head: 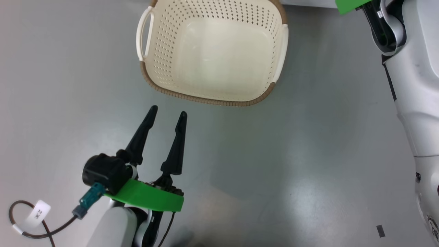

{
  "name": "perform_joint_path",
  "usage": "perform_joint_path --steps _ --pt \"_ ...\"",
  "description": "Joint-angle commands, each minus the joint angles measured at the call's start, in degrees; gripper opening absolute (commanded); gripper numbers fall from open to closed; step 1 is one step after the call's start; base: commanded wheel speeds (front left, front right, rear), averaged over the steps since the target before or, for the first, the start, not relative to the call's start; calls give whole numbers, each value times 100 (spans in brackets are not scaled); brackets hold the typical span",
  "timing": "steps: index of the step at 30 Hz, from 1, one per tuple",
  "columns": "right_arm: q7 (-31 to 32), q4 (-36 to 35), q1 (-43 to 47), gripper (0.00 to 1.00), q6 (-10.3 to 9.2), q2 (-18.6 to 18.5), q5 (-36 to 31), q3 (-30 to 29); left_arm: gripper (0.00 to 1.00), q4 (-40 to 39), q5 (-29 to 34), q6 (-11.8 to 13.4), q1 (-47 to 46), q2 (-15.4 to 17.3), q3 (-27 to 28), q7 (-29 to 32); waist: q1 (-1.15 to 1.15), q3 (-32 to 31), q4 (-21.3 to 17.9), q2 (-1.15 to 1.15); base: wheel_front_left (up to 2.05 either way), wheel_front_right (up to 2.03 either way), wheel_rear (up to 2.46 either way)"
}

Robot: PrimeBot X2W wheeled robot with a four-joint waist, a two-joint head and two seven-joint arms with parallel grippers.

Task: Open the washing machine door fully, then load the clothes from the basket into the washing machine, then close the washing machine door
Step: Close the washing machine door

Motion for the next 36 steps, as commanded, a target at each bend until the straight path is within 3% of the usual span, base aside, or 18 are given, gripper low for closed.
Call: perform_joint_path --steps 1,14,36 --pt "-24 -203 51 0 -62 57 91 -6 100 -97 -48 31 0 108 205 -36 0 -64 -29 0 0 0 0" --pt "-25 -829 1101 0 -62 -121 994 571 100 -40 51 -7 173 108 403 -36 0 -635 -233 0 0 0 0" --pt "-25 -1327 3094 0 -62 -58 1281 487 100 117 467 -176 614 108 935 -36 0 -1914 -766 0 0 0 0"
